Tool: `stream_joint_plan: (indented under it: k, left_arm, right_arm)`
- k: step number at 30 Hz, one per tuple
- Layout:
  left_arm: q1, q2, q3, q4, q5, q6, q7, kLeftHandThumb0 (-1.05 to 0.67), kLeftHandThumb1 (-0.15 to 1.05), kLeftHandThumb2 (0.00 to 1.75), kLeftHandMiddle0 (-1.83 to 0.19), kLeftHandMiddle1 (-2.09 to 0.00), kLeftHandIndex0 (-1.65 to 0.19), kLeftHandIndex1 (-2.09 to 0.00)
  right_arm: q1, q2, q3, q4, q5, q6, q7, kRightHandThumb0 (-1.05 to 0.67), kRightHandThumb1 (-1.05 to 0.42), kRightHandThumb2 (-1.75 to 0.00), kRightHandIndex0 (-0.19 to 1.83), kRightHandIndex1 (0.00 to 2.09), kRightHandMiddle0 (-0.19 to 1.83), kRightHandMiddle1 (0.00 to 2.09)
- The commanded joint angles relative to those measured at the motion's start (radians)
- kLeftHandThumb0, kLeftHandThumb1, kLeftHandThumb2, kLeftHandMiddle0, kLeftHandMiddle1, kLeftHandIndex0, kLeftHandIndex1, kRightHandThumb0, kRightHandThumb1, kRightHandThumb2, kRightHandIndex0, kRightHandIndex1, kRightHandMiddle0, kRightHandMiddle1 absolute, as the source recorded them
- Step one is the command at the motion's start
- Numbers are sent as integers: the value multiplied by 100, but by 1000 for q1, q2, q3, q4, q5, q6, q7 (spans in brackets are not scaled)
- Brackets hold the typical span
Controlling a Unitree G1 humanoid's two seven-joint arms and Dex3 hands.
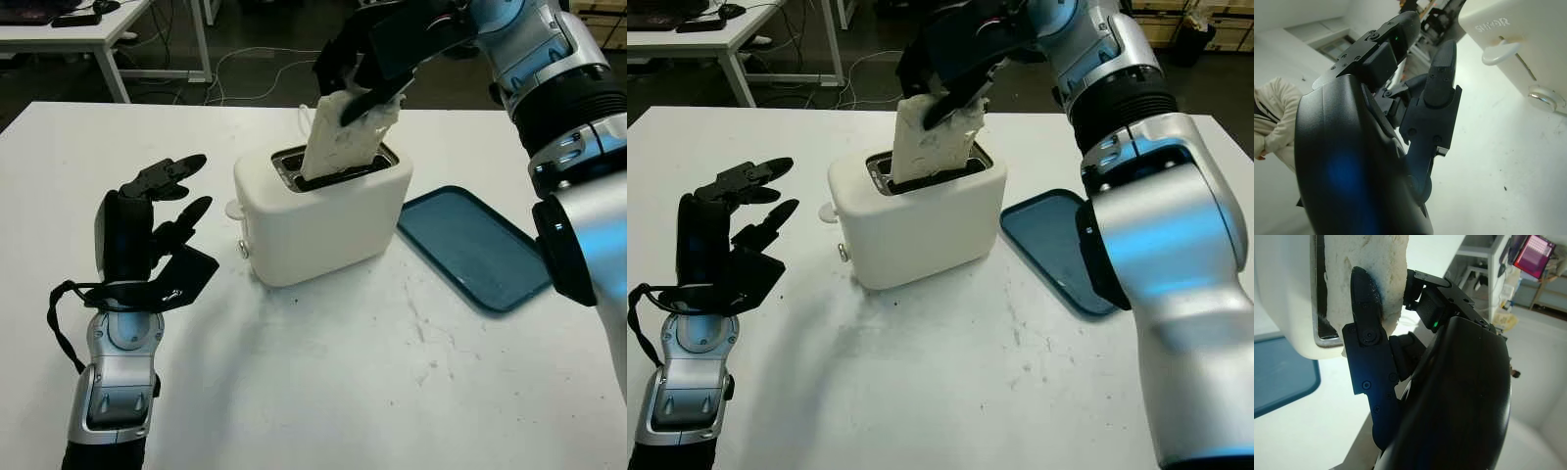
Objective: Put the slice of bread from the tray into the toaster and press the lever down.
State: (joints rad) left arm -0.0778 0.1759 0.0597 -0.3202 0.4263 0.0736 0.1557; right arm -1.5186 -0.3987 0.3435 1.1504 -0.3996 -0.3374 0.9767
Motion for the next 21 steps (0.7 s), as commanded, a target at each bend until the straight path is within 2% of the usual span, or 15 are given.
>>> stream_joint_plan:
  k: [1,9,13,21]
  left_arm:
    - [8,5,-3,5,8,-17,7,-29,92,4,-61,-91,-86,-9]
    - [9,1,-6,-7,11,-1,2,-29,92,4,-61,-91,-86,-9]
    - [9,2,-6,-6,11,-4,2,-29,92,4,-61,-91,-86,-8]
    - [11,-1,-9,-8,16,4,6,-29,92,3,-61,-91,-87,-8]
  right_arm:
    - [12,1,-2,4,6,18,7,-46,-92,-20,94,175,72,174]
    - [36,4,9,18,-7,32,-16,-46,-92,-19,84,175,71,161]
    - [45,3,9,22,-6,31,-21,-43,-92,-19,88,175,70,169]
    - [51,6,20,35,-19,13,-64,-43,-92,-21,82,175,69,163]
